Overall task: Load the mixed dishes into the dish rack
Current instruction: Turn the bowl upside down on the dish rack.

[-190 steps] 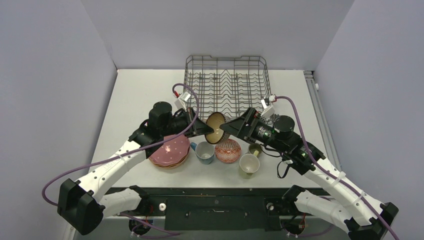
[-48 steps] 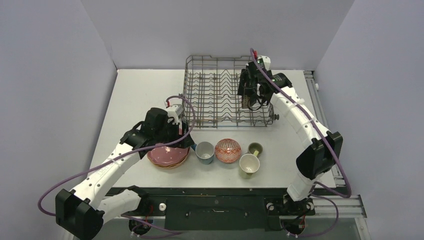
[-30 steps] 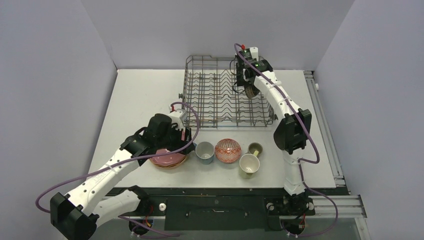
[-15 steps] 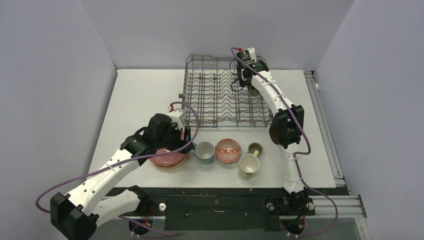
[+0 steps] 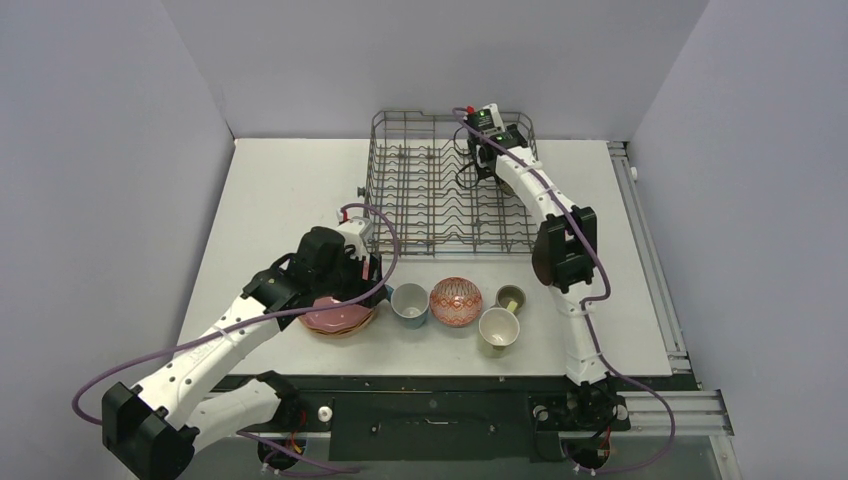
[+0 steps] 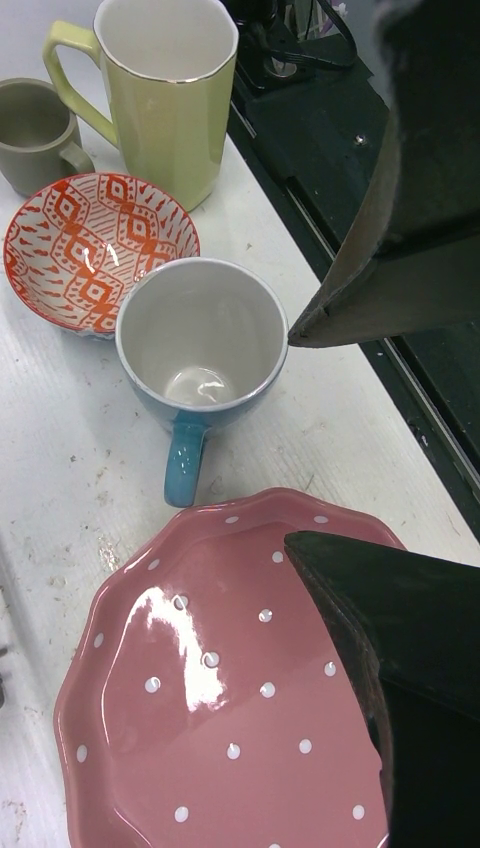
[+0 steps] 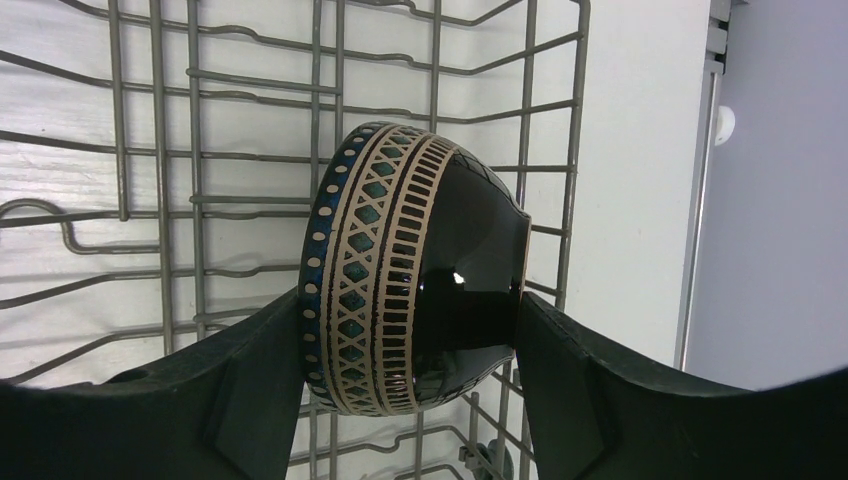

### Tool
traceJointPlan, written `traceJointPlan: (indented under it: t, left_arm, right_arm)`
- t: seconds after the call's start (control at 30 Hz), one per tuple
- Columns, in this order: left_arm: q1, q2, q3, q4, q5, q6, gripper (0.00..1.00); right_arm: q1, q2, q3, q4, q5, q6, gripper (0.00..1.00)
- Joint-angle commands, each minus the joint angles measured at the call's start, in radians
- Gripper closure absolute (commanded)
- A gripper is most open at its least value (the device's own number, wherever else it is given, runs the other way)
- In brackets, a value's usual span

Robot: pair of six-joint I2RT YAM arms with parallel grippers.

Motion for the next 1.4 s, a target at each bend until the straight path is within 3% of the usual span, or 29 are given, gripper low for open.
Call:
traceJointPlan:
  t: [0.0,0.83,1.37]
  left_arm:
    - [0.005,0.006,0.015,0.013,-0.011,0.019,0.36]
    - [0.041,0.042,0.021,0.018,0.001,0.022,0.35]
    - [0.057,0.070,0.027,0.018,0.010,0.024,0.36]
  right_arm:
    - [0.000,0.000,0.055,0.099,0.089,-0.083,1.00]
    - [-0.002,0.090,0.035,0.296,0.154,-0.286,1.00]
    - [-0.007,0.146,0.042,0.320,0.150,-0.323,1.00]
